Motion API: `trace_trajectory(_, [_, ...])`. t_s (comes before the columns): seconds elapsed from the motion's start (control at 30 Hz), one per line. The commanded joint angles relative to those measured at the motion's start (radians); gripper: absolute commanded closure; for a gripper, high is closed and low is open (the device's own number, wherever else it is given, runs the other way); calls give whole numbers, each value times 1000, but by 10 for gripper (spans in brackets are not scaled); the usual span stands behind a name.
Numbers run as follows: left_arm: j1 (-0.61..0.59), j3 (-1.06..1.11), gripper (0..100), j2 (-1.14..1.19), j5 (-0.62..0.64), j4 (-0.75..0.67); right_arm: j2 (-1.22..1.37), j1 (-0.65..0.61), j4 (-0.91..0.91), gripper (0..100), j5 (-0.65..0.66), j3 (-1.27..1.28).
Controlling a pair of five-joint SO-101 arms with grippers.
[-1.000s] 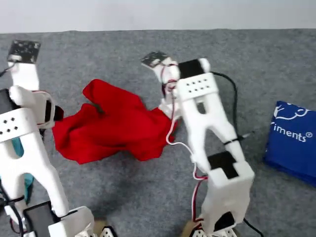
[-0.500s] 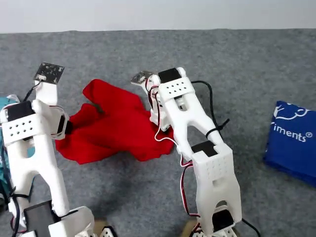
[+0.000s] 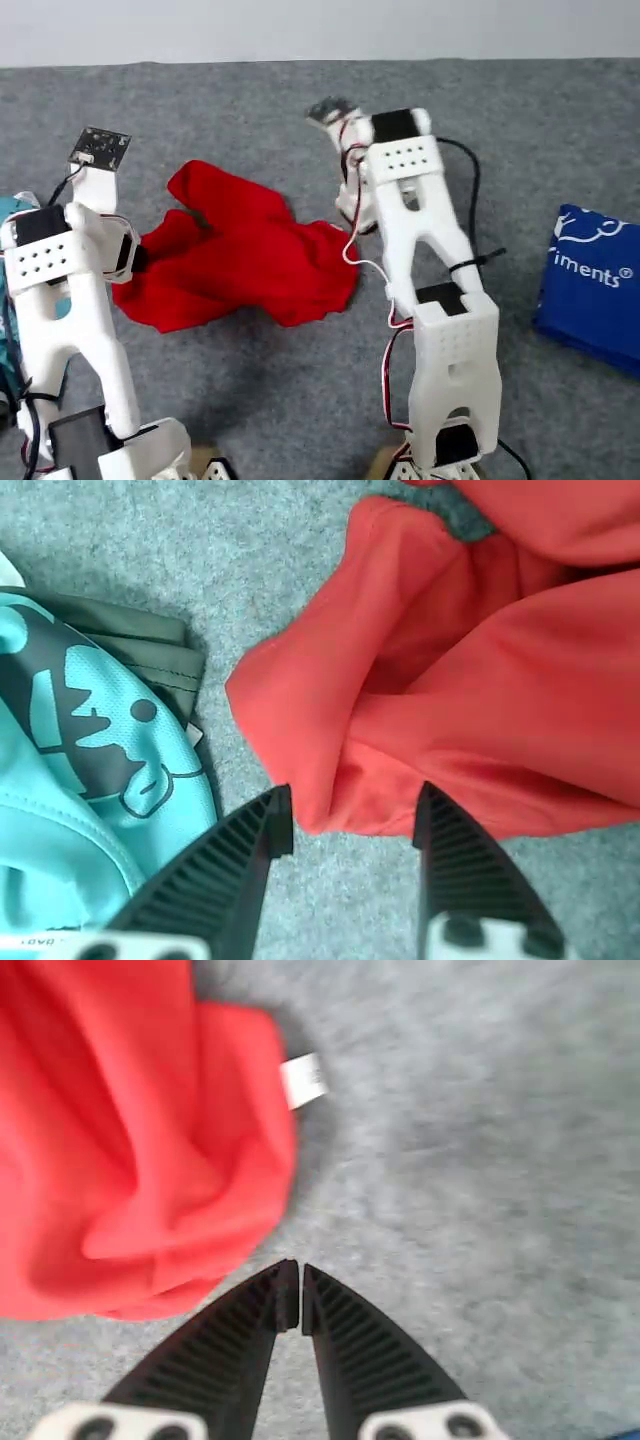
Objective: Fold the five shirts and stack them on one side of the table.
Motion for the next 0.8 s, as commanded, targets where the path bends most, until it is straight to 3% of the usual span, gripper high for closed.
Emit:
trace_trajectory(0.0, [-15,-7,797,-6,-2,-20,-71,1,38,986,-9,-52])
trace_trajectory(0.13, [-69,-7,797,-6,0,-20,-71,-67,38,960,-54,-52])
trace_trajectory(0.3, [-141,-4,797,-6,-3,-20,-71,-148,31,742,-284,-52])
trace_trajectory(0.37, [-160,-4,797,-6,-5,-20,-71,-180,24,700,-371,-52])
trace_trajectory(0.47, [-173,-2,797,-6,-5,-20,-59,-219,2,700,-425,-52])
trace_trajectory(0.77, [-176,27,797,-6,-5,-20,151,-249,-25,708,-428,-55])
